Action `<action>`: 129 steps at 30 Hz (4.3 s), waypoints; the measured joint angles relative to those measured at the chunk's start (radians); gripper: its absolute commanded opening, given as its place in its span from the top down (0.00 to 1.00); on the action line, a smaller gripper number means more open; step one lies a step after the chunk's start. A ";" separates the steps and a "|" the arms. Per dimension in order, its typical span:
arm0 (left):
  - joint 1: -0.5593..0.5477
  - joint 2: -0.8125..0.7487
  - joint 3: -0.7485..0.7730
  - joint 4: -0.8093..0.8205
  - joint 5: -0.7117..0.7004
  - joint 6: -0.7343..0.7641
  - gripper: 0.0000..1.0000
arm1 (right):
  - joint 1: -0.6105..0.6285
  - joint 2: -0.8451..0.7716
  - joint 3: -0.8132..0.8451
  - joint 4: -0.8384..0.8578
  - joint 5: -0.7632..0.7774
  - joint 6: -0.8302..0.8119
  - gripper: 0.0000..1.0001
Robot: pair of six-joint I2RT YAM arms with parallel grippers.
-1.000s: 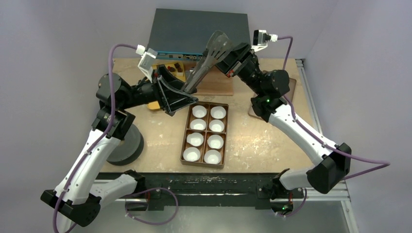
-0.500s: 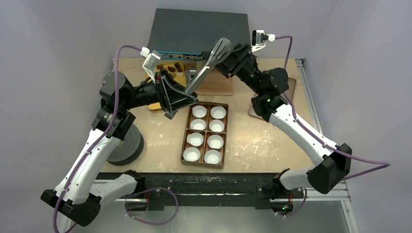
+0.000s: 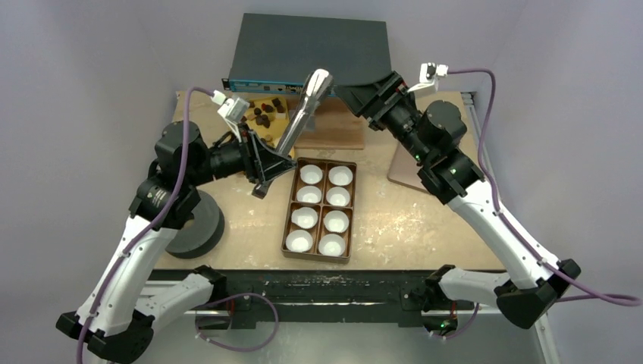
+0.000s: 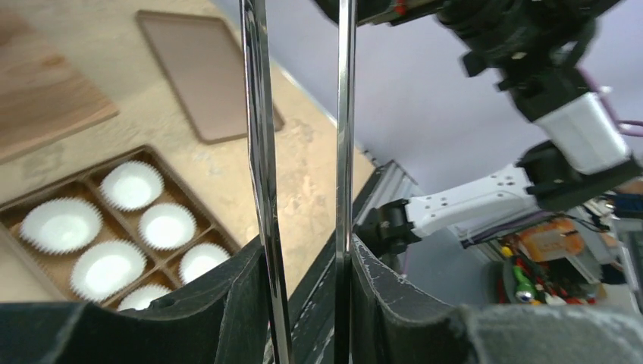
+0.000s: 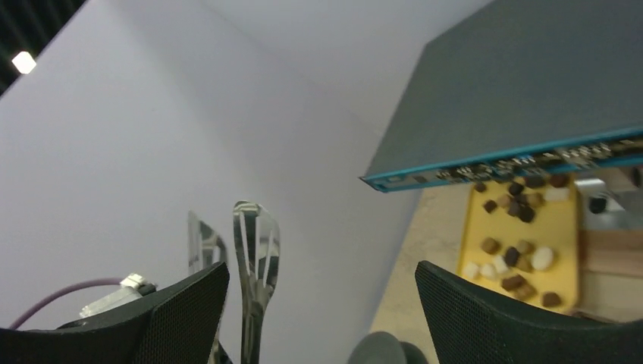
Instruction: Pack the chocolate
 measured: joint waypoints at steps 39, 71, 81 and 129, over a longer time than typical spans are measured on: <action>0.001 0.439 -0.038 -0.534 -0.911 0.159 0.57 | 0.000 -0.139 -0.155 -0.432 0.204 -0.268 0.09; 0.079 0.684 0.047 -0.488 -0.842 0.142 0.60 | 0.000 -0.139 -0.221 -0.478 0.228 -0.309 0.10; 0.079 0.710 0.060 -0.493 -0.845 0.120 0.62 | 0.000 -0.138 -0.227 -0.478 0.228 -0.312 0.10; -0.015 0.400 0.002 -0.587 -0.799 0.151 0.74 | 0.000 -0.093 -0.233 -0.482 0.276 -0.334 0.11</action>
